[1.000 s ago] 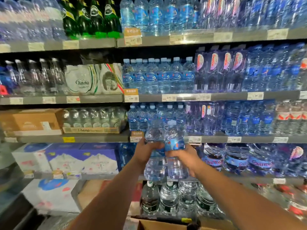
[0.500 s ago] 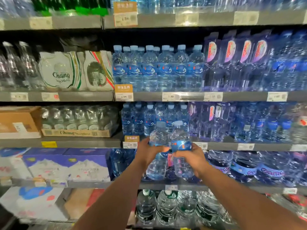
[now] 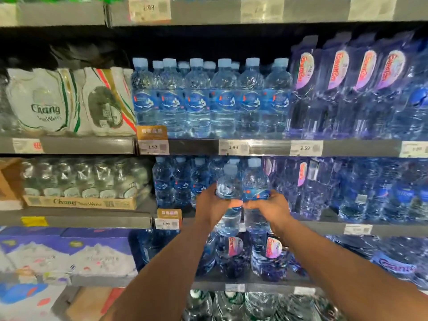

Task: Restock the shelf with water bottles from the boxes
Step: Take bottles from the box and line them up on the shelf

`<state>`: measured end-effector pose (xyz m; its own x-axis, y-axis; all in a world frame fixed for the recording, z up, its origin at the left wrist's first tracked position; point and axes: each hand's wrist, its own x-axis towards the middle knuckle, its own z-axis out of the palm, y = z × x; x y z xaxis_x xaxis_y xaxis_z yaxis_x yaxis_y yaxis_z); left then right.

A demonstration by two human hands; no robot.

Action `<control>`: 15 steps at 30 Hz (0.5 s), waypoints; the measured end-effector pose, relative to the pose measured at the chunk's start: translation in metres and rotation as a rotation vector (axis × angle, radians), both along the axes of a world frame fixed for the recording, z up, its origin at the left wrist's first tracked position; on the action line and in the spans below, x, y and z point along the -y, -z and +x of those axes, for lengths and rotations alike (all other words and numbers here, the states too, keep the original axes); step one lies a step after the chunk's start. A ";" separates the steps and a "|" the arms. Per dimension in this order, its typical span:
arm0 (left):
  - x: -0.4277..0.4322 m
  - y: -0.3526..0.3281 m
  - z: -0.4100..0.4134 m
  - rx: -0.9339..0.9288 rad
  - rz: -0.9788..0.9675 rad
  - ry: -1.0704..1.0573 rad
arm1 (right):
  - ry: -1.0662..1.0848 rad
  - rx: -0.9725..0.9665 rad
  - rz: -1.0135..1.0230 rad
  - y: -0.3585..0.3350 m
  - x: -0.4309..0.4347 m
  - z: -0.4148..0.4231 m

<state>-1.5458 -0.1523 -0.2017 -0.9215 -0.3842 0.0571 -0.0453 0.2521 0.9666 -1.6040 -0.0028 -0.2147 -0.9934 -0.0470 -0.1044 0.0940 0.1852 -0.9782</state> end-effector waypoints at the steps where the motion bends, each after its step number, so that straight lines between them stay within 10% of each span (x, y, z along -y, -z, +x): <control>1: 0.001 -0.001 -0.007 0.003 -0.031 -0.003 | 0.014 -0.010 -0.005 -0.001 0.002 -0.004; 15: 0.019 0.015 -0.079 -0.070 -0.089 0.219 | 0.221 -0.104 0.142 0.009 0.011 -0.048</control>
<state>-1.6250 -0.1710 -0.2169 -0.9749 -0.1664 0.1481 0.0859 0.3329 0.9391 -1.6520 -0.0136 -0.2235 -0.9836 0.1802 0.0084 0.0481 0.3069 -0.9505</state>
